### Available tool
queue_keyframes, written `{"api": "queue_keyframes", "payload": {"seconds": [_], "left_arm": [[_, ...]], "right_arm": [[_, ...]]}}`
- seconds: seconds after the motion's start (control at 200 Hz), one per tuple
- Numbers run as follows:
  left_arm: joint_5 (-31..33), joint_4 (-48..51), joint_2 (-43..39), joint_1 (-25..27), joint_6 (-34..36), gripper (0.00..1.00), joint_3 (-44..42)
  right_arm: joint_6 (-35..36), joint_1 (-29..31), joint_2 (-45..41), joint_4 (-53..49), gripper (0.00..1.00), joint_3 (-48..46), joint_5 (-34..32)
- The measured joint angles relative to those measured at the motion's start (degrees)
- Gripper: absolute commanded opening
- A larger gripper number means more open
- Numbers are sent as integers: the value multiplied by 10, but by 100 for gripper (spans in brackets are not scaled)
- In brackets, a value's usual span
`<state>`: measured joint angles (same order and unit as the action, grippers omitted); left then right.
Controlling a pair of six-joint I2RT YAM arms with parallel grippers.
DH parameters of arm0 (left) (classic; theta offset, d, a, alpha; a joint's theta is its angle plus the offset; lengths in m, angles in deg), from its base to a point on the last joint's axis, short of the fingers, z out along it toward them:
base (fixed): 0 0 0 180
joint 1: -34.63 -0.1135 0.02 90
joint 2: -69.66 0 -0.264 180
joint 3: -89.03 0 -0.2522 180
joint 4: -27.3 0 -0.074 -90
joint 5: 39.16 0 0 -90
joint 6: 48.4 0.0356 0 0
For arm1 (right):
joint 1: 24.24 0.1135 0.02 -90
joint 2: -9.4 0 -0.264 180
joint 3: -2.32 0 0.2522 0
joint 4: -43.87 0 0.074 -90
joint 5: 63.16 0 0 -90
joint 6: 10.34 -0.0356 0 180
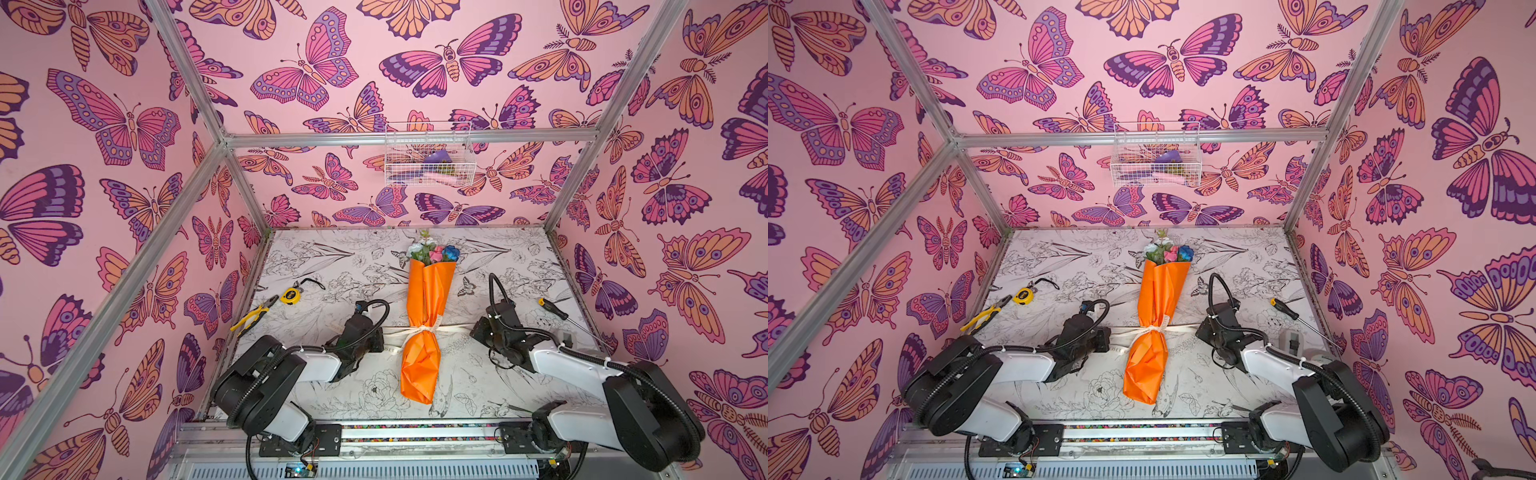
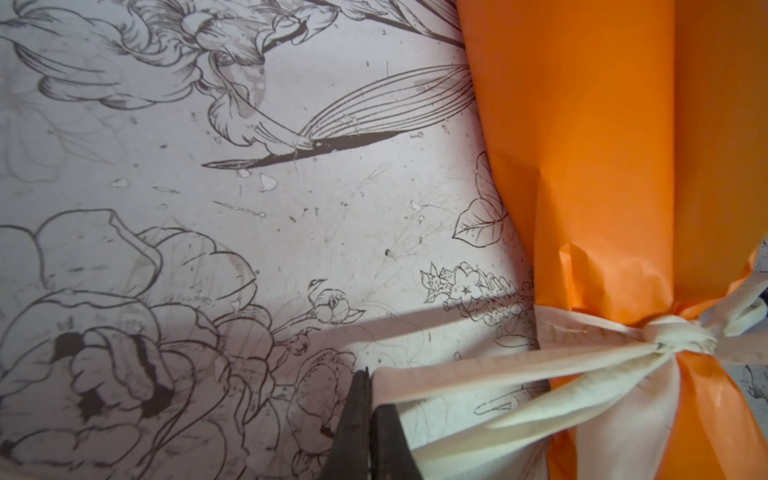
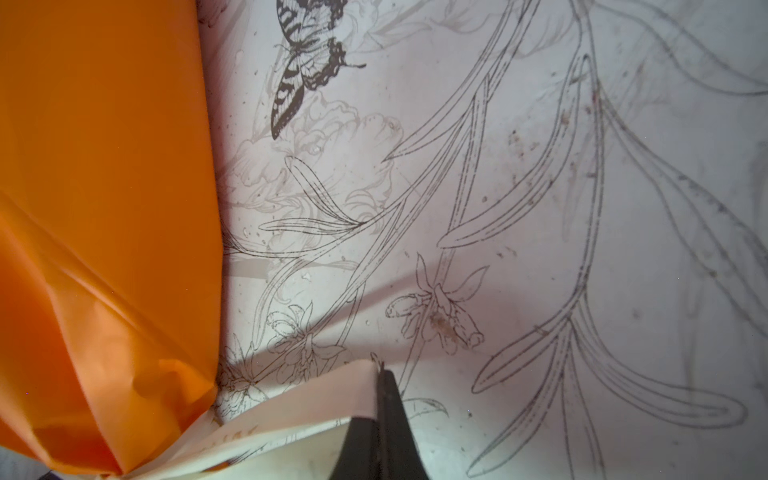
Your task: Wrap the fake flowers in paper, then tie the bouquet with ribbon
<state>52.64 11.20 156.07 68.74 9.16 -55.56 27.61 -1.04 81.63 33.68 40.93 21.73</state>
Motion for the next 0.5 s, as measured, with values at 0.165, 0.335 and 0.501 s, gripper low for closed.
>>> {"api": "queue_keyframes", "payload": {"seconds": [0.165, 0.335, 0.501], "left_arm": [[-41, -6, 26, 0, 0, 0, 15], [-75, -35, 72, 10, -2, 0, 43], [-79, -51, 103, 23, -9, 0, 68]], "right_arm": [[22, -57, -24, -14, 0, 0, 36], [56, -105, -14, -33, 0, 12, 54], [85, -134, 23, -45, 0, 53, 51]]}}
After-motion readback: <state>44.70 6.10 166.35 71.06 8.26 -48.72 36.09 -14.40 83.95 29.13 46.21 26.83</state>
